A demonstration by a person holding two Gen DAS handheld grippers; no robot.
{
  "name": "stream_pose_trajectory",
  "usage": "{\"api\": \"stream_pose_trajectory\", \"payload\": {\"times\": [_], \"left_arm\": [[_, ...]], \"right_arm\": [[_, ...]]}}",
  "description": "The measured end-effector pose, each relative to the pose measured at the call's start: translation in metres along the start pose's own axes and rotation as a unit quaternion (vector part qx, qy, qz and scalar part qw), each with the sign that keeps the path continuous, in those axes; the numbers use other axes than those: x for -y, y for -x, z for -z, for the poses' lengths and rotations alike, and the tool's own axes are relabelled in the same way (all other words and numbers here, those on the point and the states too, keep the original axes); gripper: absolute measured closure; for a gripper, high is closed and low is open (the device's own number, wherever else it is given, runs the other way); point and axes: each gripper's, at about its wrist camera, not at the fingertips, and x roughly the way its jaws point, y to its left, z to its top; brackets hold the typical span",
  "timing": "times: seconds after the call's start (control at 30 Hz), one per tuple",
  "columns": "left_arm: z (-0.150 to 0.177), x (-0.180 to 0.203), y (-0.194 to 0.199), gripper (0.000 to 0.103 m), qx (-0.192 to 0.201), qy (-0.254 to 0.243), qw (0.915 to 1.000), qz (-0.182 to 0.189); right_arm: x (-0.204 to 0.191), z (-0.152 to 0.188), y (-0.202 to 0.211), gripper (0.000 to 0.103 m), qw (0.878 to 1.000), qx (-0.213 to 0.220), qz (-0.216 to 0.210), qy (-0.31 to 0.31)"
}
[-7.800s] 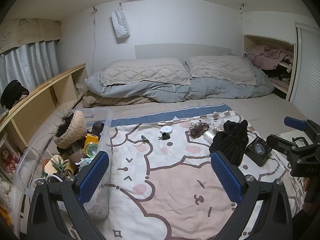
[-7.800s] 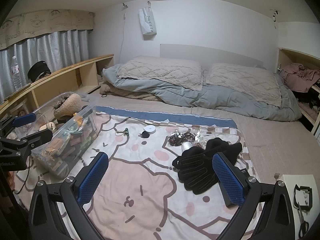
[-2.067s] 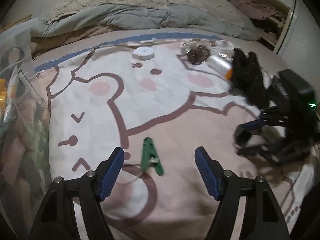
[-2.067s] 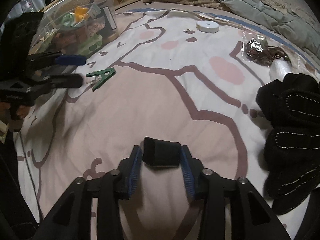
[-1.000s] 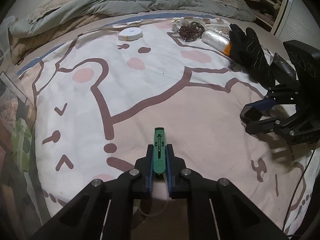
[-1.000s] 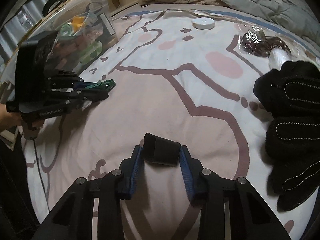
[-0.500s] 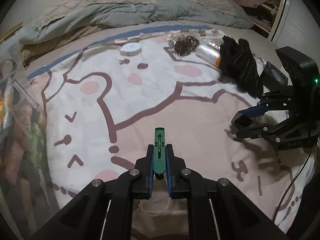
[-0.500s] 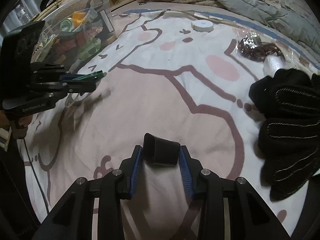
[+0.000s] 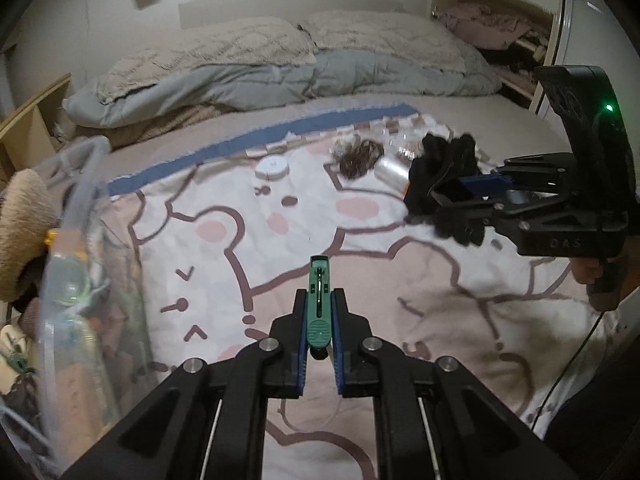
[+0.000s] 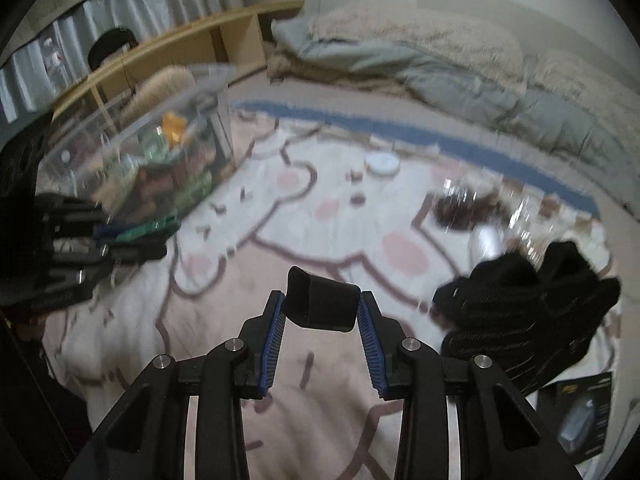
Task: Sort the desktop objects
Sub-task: 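Carry the green peg with the left tool over the clear plastic bin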
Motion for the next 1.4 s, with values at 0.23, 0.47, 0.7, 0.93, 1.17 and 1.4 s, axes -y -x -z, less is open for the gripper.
{"api": "stream_pose_trajectory", "payload": {"times": [0.23,0.47,0.7,0.93,1.17,1.4], "left_arm": [[-0.01,-0.009,0.047,0.092,0.035,-0.026,0.9989,0.017],[-0.022,-0.023,0.092,0.092,0.078,-0.005,0.9969,-0.002],[-0.027,-0.046,0.122,0.092,0.107,0.021,0.9936,-0.03],[-0.026,-0.075,0.15,0.092,0.137,0.054,0.9874,-0.058],[-0.017,-0.101,0.165,0.092,0.159,0.076,0.9797,-0.095],[-0.007,-0.129,0.172,0.092,0.174,0.096,0.9715,-0.129]], "right_arm": [[-0.02,-0.033,0.038,0.066,0.999,0.042,0.01,-0.016],[-0.05,-0.057,0.067,0.066,0.997,0.073,0.006,-0.01],[-0.078,-0.08,0.08,0.065,0.994,0.105,-0.013,-0.017],[-0.11,-0.097,0.078,0.065,0.992,0.117,-0.038,-0.018],[-0.147,-0.114,0.073,0.065,0.99,0.127,-0.061,0.008],[-0.178,-0.128,0.06,0.066,0.988,0.126,-0.084,0.01]]}}
